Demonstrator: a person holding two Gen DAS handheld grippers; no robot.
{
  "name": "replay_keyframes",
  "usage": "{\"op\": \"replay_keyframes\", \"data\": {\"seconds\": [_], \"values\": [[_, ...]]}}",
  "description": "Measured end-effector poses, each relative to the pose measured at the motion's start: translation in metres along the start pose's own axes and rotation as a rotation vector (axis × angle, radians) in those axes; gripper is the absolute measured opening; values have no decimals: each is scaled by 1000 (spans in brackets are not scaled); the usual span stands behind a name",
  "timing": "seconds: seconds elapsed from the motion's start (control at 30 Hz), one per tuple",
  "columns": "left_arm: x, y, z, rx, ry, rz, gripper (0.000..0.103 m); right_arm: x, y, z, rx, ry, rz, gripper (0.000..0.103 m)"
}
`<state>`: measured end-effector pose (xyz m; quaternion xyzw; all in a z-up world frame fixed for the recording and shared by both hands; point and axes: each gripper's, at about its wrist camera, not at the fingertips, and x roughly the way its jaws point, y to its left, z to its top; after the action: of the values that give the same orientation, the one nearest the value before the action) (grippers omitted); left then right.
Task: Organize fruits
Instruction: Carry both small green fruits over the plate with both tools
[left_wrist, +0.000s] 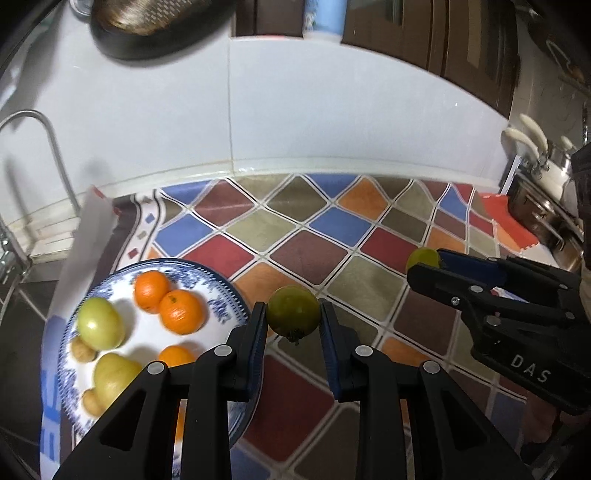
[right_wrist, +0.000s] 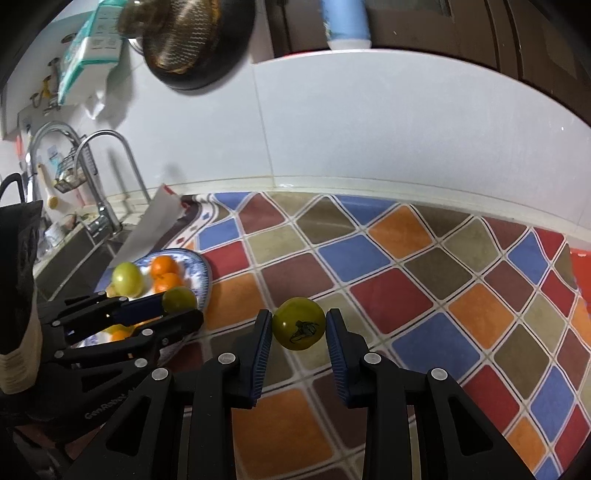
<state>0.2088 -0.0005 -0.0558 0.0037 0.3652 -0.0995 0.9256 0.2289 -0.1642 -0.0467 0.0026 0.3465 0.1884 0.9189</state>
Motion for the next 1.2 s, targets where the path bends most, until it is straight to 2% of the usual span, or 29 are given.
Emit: {"op": "replay_keyframes", "data": {"seconds": [0.4, 0.7, 0.97, 1.2], "values": [[-78, 11, -16, -29, -110, 64, 28, -51, 50, -1, -62, -78, 54, 31], [-119, 30, -26, -40, -167, 108, 29, -77, 87, 1, -110, -127, 109, 31], [-139, 55, -31, -44, -186, 145, 28, -77, 117, 7, -133, -149, 152, 31], [-135, 79, -32, -45, -165, 166, 28, -61, 141, 12, -143, -141, 176, 31]]}}
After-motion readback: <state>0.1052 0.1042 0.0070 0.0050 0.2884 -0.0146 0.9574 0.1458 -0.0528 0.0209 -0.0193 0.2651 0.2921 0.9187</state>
